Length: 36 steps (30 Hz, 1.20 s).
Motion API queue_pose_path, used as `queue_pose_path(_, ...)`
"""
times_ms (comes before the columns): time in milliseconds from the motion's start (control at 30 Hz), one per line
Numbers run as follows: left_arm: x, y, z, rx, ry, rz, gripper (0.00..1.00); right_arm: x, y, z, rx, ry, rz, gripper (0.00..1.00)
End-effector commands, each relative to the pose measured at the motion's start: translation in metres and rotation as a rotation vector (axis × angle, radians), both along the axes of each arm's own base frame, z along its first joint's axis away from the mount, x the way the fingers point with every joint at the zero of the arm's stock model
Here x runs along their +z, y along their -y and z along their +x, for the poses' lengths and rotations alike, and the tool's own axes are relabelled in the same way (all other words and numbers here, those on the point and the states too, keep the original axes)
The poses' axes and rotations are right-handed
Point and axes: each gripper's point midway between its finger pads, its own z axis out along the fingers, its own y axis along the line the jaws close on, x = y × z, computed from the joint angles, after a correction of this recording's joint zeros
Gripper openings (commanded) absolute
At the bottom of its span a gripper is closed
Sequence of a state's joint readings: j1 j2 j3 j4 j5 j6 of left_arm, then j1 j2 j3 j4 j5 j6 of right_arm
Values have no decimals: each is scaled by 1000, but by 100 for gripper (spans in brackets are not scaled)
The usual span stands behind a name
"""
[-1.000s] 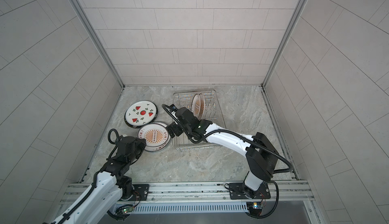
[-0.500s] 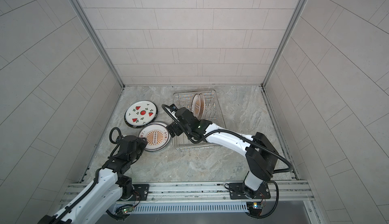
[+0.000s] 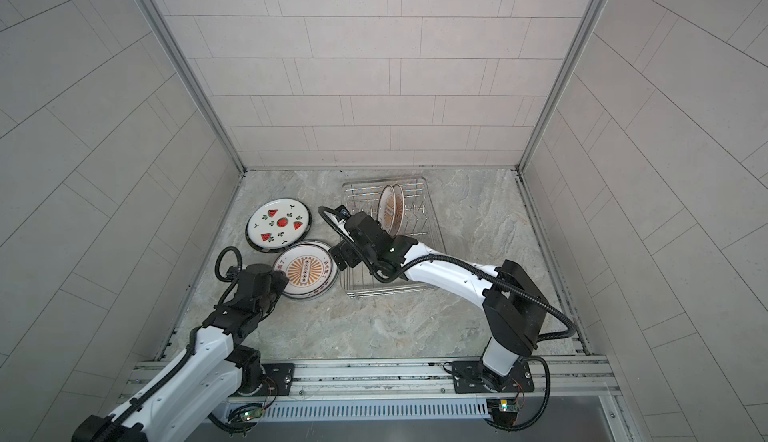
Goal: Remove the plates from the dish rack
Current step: 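Open the left gripper on the stack while the right gripper moves over the rack, then lower the right gripper onto the nearest sunburst plate rim while the left rises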
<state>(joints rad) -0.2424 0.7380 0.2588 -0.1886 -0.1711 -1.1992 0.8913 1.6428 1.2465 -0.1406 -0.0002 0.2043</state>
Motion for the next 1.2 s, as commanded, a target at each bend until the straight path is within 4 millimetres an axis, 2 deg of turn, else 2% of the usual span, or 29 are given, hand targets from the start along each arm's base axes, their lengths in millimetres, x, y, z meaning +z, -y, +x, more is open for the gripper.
queue_pose_path(0,10,-10,3,30,15,51,46,5,0,1,-5,21,-14,100)
queue_pose_path(100,5,-17,1,63,9,81,46,5,1,2,-10,23,-13,99)
queue_pose_path(200,3,-16,3,57,24,73,46,5,3,3,-17,34,-8,99)
queue_pose_path(467,12,-21,-1,60,19,115,50,15,9,3,-44,55,44,100)
queue_pose_path(500,15,-25,-2,69,20,136,52,18,11,2,-48,61,57,100)
queue_pose_path(533,23,-30,-3,75,22,166,60,20,14,2,-54,68,68,100)
queue_pose_path(600,31,-36,-8,94,21,196,68,28,21,1,-72,92,95,100)
queue_pose_path(767,51,-37,-9,94,119,188,87,51,49,1,-154,155,201,100)
queue_pose_path(900,73,-20,2,24,259,110,100,64,79,1,-237,197,279,100)
queue_pose_path(1033,101,6,19,-103,384,51,100,72,114,1,-330,231,349,100)
queue_pose_path(1167,128,39,35,-271,508,3,100,74,140,7,-390,223,353,100)
